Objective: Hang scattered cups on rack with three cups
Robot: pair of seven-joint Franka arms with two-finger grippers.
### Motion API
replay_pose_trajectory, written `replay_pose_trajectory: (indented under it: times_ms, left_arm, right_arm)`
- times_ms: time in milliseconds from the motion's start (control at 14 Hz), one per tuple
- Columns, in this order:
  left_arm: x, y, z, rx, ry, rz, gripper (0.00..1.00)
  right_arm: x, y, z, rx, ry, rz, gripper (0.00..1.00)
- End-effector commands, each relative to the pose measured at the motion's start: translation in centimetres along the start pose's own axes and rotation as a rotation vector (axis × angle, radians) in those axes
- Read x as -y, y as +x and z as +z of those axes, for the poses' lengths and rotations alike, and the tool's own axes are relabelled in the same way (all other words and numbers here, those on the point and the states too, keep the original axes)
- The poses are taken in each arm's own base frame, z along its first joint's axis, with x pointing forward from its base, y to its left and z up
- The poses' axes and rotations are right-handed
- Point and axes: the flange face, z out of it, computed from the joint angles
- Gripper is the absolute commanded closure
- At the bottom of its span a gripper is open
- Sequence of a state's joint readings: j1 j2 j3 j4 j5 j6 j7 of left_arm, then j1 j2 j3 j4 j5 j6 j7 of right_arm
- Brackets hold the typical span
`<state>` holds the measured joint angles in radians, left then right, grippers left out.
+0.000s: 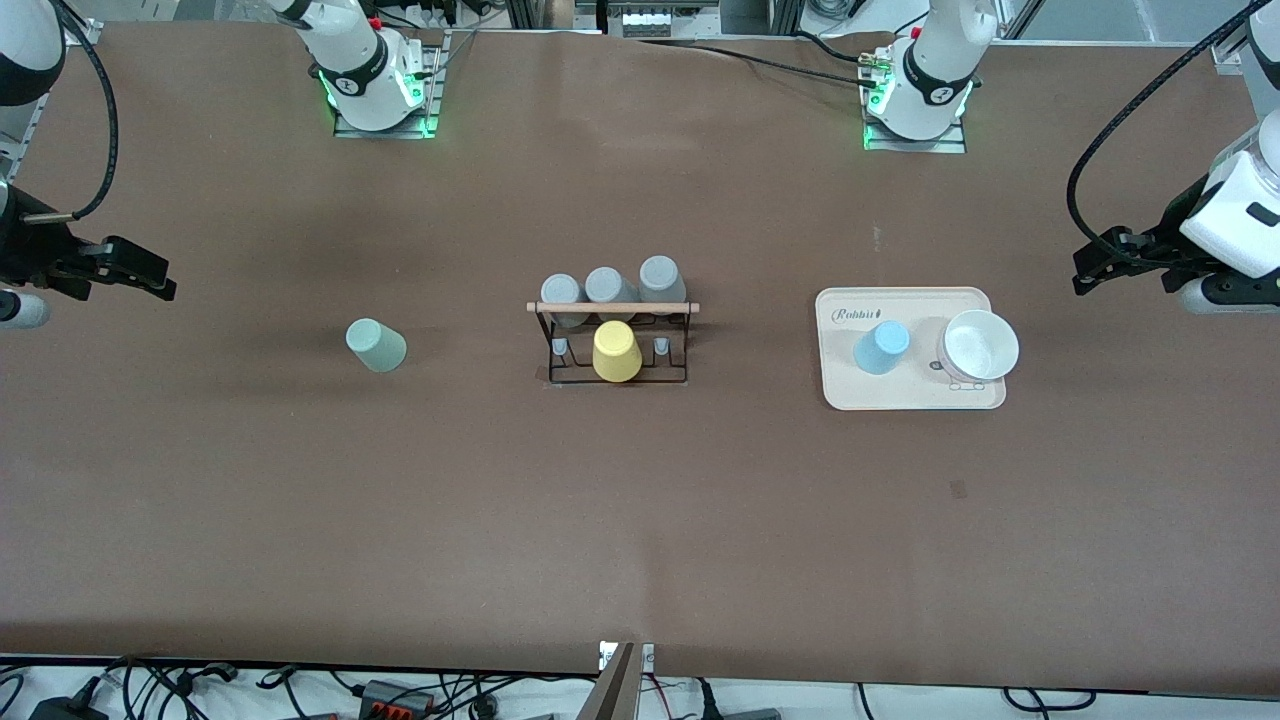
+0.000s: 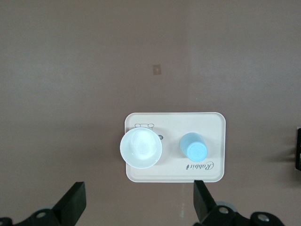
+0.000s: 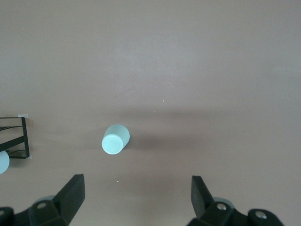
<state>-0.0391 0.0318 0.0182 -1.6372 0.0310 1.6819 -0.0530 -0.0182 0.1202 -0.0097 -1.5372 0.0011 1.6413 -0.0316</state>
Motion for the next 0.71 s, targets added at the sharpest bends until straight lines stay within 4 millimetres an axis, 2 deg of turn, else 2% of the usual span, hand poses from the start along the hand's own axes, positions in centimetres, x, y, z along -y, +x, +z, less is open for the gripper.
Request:
replay_pose_trajectory:
  times_ms: [0,143,286,429,500,571,643]
  left_arm:
    - [-0.1,0.2,-0.4,-0.003,0.006,0.003,0.0]
    - [-0.5,0.9,1.2,0.026,0.008,0.0,0.0]
    - [-1.0,1.1,2.0,0.044,0.01,0.011,0.0]
    - [-4.1,0.9,2.4,0.059,0.012,0.06,0.0]
    - [-4.2,1.1,4.6,0.118,0.017,0.073,0.0]
    - [-4.7,1.5,5.9,0.158,0.03,0.078,0.0]
    - [-4.9,2.0,6.1,0.166,0.031,0.082,0.0]
  right_arm:
    - [0.0,-0.4,-0.2,0.002,0.016,0.017,0.0]
    - [0.0,-0.3,0.1,0.01,0.015,0.017,0.0]
    - [0.0,-0.4,0.4,0.019,0.015,0.006,0.0]
    - [0.6,-0.9,0.5,0.059,0.007,0.001,0.0]
    - [0.7,-1.1,0.8,0.077,0.009,0.001,0.0]
    - [0.7,-1.2,1.1,0.097,0.017,0.004,0.0]
    - [0.5,-1.0,2.3,0.124,0.021,0.01,0.0]
